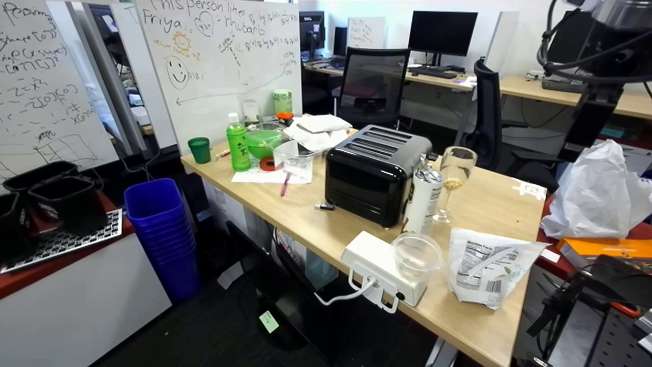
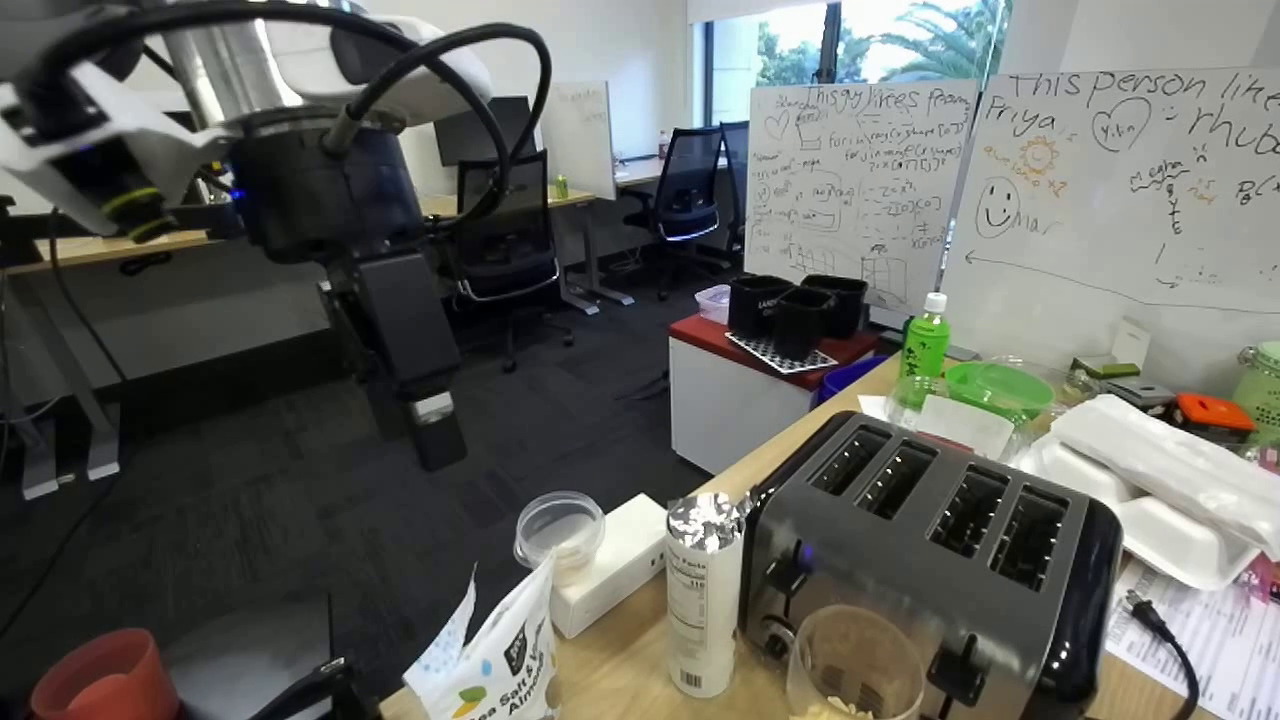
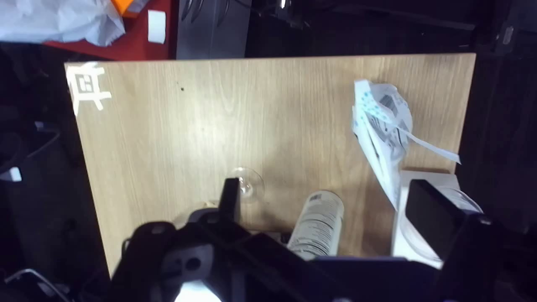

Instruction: Pour the contents of the bowl into the wine glass

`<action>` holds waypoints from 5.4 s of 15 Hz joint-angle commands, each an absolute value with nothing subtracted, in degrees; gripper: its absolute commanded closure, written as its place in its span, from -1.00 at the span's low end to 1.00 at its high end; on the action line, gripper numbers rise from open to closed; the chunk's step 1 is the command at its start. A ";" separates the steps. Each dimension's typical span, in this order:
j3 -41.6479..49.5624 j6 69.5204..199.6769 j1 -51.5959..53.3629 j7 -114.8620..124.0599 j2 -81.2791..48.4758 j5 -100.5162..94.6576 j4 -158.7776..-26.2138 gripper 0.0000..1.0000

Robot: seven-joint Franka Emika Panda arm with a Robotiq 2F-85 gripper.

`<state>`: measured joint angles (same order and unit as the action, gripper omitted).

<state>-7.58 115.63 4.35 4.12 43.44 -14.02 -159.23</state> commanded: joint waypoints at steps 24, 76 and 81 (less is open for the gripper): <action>-18.63 136.45 13.38 4.36 20.18 -14.30 -155.12 -1.00; -6.64 155.31 18.87 30.16 -7.69 -22.73 -142.64 0.96; -8.16 157.98 16.40 23.06 4.27 -12.43 -146.75 0.96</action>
<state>-6.06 155.84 19.01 27.97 -1.58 -17.72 -142.97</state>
